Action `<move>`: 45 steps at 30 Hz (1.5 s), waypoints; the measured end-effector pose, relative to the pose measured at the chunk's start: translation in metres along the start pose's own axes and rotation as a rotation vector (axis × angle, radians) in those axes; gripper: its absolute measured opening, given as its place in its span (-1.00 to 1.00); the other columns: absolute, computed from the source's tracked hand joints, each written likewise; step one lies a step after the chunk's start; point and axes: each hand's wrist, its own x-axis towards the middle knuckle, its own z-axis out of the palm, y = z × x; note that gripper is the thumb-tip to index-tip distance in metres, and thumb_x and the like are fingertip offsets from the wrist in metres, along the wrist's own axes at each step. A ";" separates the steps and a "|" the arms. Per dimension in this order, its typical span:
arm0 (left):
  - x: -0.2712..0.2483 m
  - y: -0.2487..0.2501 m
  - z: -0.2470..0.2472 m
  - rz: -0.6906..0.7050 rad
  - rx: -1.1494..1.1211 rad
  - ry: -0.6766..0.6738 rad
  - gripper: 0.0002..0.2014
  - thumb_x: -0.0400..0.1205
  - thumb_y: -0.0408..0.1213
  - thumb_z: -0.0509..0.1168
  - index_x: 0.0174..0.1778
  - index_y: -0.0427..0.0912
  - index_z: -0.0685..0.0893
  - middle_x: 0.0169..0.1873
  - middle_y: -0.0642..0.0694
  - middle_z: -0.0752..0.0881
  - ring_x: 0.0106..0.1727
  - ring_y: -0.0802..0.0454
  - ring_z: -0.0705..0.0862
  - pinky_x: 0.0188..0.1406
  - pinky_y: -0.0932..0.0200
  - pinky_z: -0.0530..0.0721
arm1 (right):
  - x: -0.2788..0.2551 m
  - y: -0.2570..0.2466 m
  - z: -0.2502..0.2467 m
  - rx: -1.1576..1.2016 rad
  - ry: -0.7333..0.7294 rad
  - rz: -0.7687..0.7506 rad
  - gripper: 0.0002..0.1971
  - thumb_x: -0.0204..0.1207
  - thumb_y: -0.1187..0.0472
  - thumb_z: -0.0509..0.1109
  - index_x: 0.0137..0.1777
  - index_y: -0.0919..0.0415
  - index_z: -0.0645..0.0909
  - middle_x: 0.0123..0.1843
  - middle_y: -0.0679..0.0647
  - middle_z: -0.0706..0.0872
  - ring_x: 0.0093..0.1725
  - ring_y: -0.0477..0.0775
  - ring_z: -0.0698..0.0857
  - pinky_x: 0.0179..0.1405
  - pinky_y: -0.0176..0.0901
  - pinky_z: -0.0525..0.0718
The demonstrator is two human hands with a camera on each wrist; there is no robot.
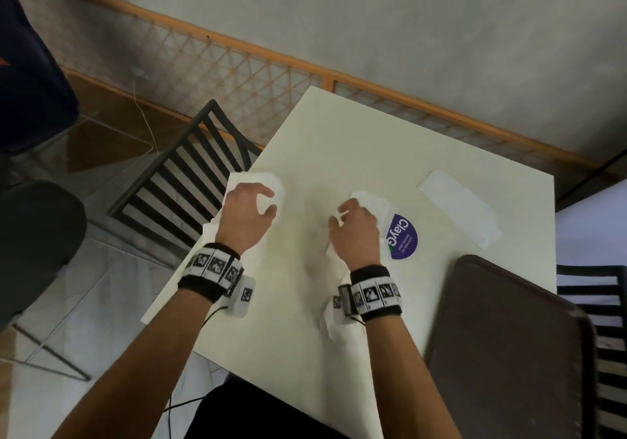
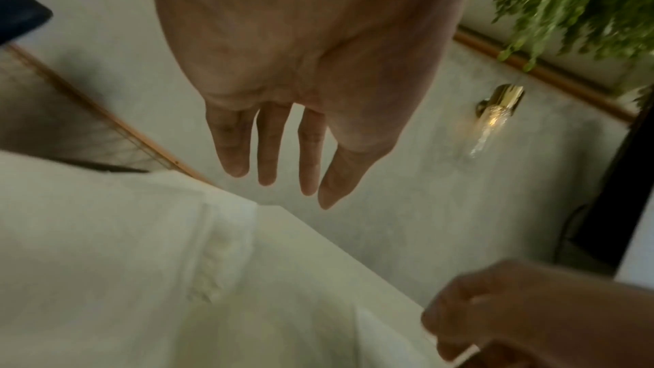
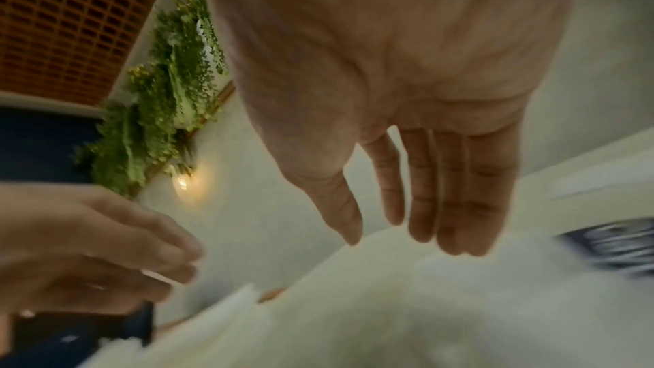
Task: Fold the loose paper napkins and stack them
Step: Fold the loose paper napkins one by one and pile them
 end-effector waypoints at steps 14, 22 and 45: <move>-0.103 0.064 0.066 0.054 -0.331 -0.303 -0.91 0.76 -0.15 0.49 0.13 -0.03 0.83 0.01 0.17 0.86 0.09 0.29 0.80 0.22 0.13 0.80 | -0.055 0.118 -0.053 0.009 -0.028 0.246 -0.66 0.61 0.02 0.66 -0.09 0.15 0.55 -0.09 0.09 0.77 0.02 0.28 0.72 -0.07 0.05 0.62; -0.101 0.093 0.063 -0.112 -0.709 -0.492 -0.36 0.73 0.33 0.38 0.14 -0.31 0.77 0.04 -0.16 0.91 0.14 -0.10 0.91 0.28 -0.16 0.87 | -0.084 0.063 -0.102 0.692 -0.118 0.029 -0.86 0.66 0.12 0.67 0.05 0.18 0.84 0.02 0.03 0.92 0.07 0.08 0.89 0.07 0.04 0.83; -0.090 0.116 0.040 0.146 -0.562 -0.334 -0.85 0.77 -0.15 0.51 0.14 -0.13 0.78 -0.27 -0.06 0.91 -0.21 -0.21 0.86 -0.14 0.06 0.85 | -0.088 0.077 -0.089 1.010 -0.141 0.029 -0.76 0.75 0.24 0.55 0.36 0.30 0.83 0.26 0.21 0.93 0.27 0.26 0.90 0.28 0.12 0.84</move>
